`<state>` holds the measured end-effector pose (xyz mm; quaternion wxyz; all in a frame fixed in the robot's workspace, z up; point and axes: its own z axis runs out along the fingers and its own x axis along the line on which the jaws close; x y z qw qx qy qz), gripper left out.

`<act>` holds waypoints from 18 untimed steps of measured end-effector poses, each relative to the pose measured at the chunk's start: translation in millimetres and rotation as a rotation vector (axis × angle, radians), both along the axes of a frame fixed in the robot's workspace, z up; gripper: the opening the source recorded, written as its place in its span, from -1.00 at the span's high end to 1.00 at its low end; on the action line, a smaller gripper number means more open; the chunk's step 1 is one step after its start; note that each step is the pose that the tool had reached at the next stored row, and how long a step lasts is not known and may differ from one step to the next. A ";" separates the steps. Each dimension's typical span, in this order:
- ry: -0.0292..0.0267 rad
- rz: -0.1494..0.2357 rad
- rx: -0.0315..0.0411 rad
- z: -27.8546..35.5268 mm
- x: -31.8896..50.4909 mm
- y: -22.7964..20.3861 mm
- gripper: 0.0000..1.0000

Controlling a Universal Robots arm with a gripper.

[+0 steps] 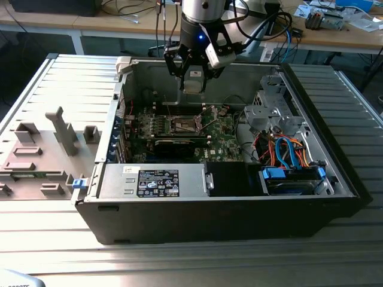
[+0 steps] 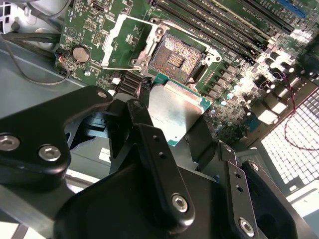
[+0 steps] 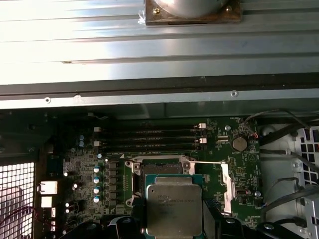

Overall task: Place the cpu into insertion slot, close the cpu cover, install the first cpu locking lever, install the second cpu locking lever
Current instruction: 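Place the cpu into insertion slot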

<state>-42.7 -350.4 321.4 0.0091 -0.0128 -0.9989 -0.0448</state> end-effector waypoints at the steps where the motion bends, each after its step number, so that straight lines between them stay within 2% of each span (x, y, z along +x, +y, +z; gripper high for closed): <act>1: 0.0000 0.000 0.0000 -0.1 0.0 0.0 -0.09; 8: 0.0001 0.000 -0.0001 -0.3 -0.1 0.0 -0.09; 18: 0.0000 -0.020 -0.0022 -0.8 -0.1 0.0 -0.09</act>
